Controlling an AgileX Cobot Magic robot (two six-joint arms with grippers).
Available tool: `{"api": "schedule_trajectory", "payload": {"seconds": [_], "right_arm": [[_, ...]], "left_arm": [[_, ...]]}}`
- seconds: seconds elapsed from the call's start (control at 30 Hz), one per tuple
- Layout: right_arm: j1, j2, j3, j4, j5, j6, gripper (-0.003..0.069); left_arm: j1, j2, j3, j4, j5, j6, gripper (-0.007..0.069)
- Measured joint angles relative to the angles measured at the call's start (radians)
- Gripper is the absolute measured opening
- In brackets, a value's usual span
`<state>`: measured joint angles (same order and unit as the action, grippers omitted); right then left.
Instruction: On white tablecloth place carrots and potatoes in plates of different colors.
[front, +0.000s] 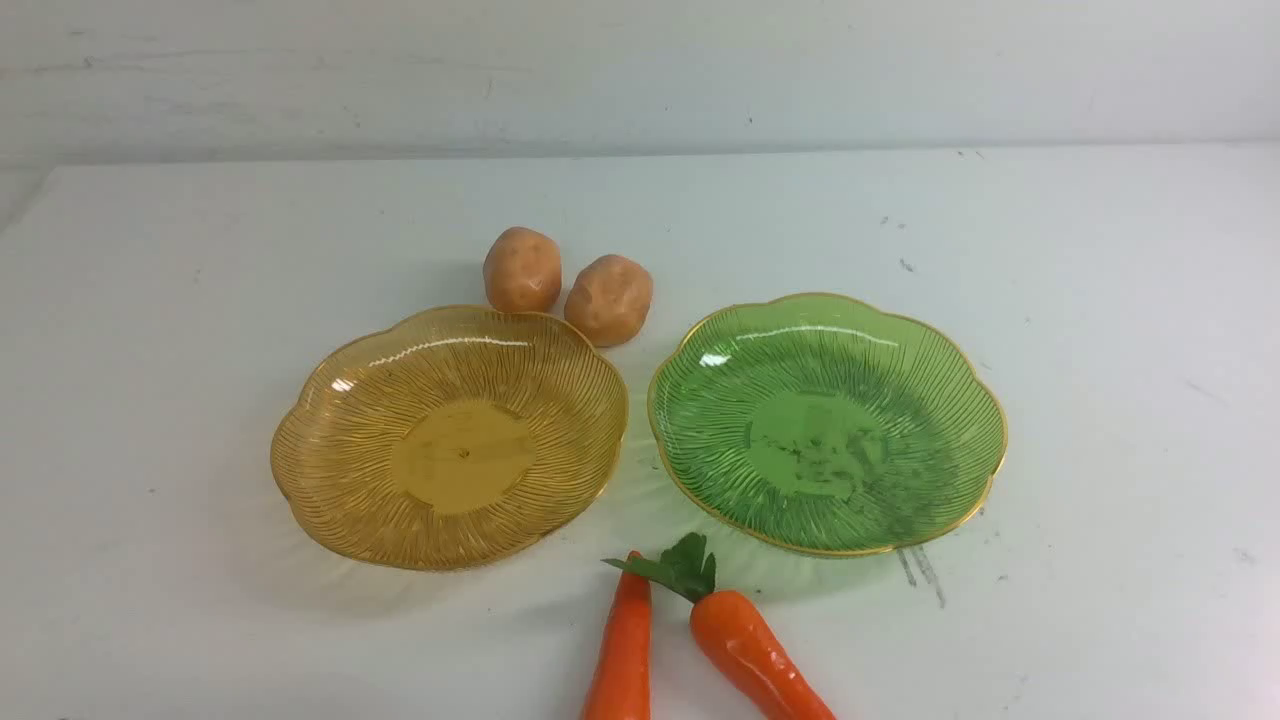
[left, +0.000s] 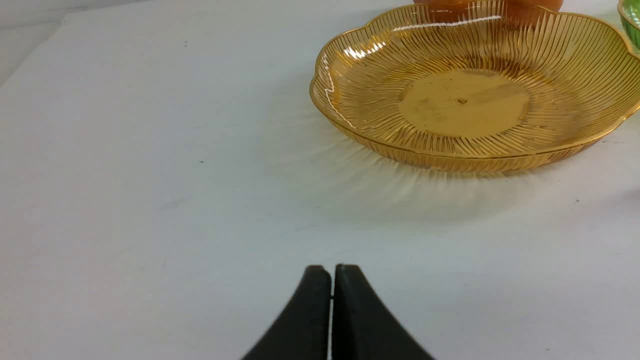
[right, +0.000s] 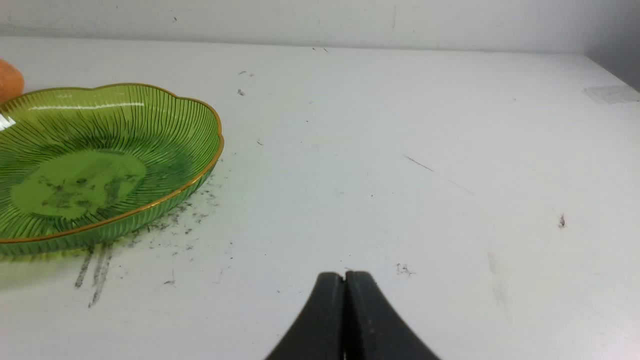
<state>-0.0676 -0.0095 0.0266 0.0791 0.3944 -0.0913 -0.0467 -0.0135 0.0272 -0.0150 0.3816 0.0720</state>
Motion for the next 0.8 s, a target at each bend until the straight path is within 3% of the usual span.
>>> {"api": "schedule_trajectory", "payload": {"seconds": [0.8], "right_arm": [[0.000, 0.000, 0.000, 0.000, 0.001, 0.000, -0.0015]], "left_arm": [[0.000, 0.000, 0.000, 0.004, -0.001, 0.009, -0.0003]]}}
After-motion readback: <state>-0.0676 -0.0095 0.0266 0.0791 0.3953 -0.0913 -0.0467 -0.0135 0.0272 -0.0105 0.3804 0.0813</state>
